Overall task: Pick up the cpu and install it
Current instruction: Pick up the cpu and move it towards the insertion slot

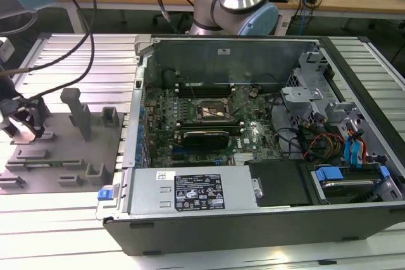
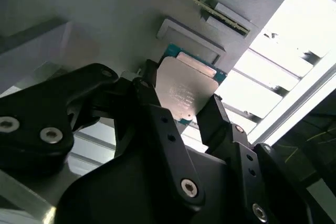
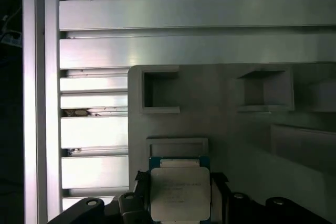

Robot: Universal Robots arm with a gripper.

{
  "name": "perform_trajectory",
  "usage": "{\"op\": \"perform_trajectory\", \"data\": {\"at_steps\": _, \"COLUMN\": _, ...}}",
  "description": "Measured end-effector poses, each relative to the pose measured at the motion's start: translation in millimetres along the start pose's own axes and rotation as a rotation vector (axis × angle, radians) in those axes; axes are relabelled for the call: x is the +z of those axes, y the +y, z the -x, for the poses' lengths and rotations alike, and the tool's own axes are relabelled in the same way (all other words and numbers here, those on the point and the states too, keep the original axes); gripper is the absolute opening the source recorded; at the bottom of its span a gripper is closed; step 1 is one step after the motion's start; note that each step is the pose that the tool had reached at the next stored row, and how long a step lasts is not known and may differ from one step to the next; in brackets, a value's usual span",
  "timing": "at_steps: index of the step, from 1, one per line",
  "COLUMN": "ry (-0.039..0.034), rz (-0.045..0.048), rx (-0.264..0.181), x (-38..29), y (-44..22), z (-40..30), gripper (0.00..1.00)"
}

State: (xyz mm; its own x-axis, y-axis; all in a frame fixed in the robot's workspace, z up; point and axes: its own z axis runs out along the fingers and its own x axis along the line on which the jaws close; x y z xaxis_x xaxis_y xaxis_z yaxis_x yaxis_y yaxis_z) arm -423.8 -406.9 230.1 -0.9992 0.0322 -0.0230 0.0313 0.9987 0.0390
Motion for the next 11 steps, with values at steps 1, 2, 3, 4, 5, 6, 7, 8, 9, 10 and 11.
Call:
{"op": "perform_trajectory", "data": {"at_steps": 1, "ry": 0.0, "rz": 0.0, "rx": 0.0, "x": -3.6, "y": 0.2, "z": 0.1, "gripper": 0.55}}
{"op": "perform_trajectory", "data": {"at_steps": 2, "ry": 0.0, "rz": 0.0, "rx": 0.0, "x": -8.3, "y": 0.5, "z": 0.2, "gripper": 0.55}}
{"op": "perform_trajectory", "data": {"at_steps": 3, "ry": 0.0001, "rz": 0.0, "rx": 0.0, "x": -12.6, "y": 0.8, "z": 0.3, "gripper": 0.55}}
{"op": "perform_trajectory", "data": {"at_steps": 4, "ry": 0.0, "rz": 0.0001, "rx": 0.0, "x": -18.3, "y": 1.2, "z": 0.4, "gripper": 0.55}}
{"op": "perform_trajectory", "data": {"at_steps": 5, "ry": 0.0001, "rz": 0.0001, "rx": 0.0, "x": -23.0, "y": 1.4, "z": 0.5, "gripper": 0.55}}
{"op": "perform_trajectory", "data": {"at_steps": 6, "ry": 0.0, "rz": 0.0001, "rx": 0.0, "x": -26.2, "y": 1.6, "z": 0.6, "gripper": 0.55}}
{"op": "perform_trajectory", "data": {"at_steps": 7, "ry": 0.0, "rz": 0.0, "rx": 0.0, "x": -29.3, "y": 1.7, "z": 0.7, "gripper": 0.55}}
{"op": "perform_trajectory", "data": {"at_steps": 8, "ry": -0.0001, "rz": 0.0001, "rx": 0.0, "x": -32.1, "y": 1.8, "z": 0.7, "gripper": 0.55}}
{"op": "perform_trajectory", "data": {"at_steps": 9, "ry": 0.0001, "rz": 0.0, "rx": 0.0, "x": -36.6, "y": 2.1, "z": 0.8, "gripper": 0.55}}
{"op": "perform_trajectory", "data": {"at_steps": 10, "ry": 0.0001, "rz": 0.0, "rx": 0.0, "x": -40.3, "y": 2.3, "z": 0.9, "gripper": 0.55}}
{"op": "perform_trajectory", "data": {"at_steps": 11, "ry": 0.0, "rz": 0.0, "rx": 0.0, "x": -43.5, "y": 2.5, "z": 1.0, "gripper": 0.55}}
